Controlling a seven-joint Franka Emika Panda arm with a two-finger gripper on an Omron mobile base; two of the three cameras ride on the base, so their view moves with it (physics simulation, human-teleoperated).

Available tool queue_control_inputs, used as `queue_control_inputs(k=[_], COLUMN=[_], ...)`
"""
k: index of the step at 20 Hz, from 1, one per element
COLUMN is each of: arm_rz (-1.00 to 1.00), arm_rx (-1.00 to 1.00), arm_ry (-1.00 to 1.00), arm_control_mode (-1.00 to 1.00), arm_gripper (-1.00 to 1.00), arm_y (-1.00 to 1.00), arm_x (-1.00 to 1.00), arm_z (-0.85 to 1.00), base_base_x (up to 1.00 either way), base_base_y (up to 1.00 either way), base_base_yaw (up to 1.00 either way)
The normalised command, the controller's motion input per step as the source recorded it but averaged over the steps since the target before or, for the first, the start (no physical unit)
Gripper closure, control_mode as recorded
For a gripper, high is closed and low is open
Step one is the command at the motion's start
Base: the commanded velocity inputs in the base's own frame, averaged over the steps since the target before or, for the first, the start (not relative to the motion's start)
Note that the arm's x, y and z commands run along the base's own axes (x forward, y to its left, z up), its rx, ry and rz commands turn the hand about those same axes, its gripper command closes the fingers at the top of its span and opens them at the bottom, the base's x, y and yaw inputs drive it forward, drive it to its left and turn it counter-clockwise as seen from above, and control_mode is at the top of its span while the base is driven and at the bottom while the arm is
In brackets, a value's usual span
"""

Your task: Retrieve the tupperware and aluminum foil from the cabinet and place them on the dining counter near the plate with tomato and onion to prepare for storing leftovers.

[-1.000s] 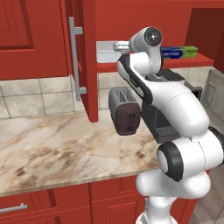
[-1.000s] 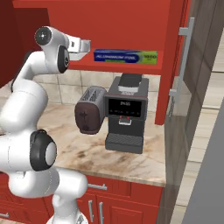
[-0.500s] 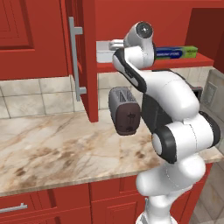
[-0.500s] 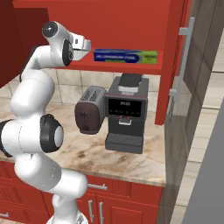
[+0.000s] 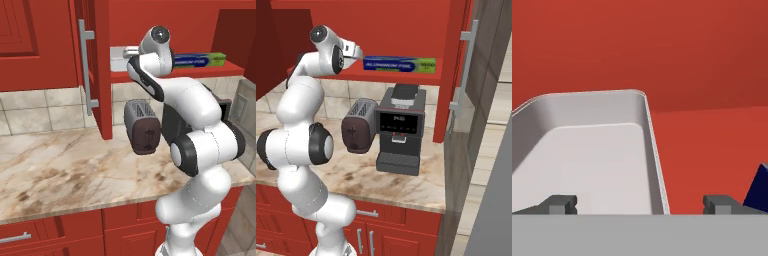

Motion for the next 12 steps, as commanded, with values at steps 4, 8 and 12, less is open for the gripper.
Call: queue_control_inputs(k=[4, 8, 12], arm_rz=[-0.02, 0.00, 0.00], arm_rx=[0.00, 0.00, 0.00], arm_ry=[0.00, 0.00, 0.00], arm_control_mode=[-1.00, -1.00, -1.00], arm_gripper=[1.00, 1.00, 1.00], arm_y=[0.00, 0.00, 0.00], arm_x=[0.12, 0.01, -0.14], arm_z=[-0.52, -0.08, 0.00], base_base_x=[0.00, 0.00, 0.00], base_base_y=[0.00, 0.00, 0.00], base_base_yaw=[0.00, 0.00, 0.00])
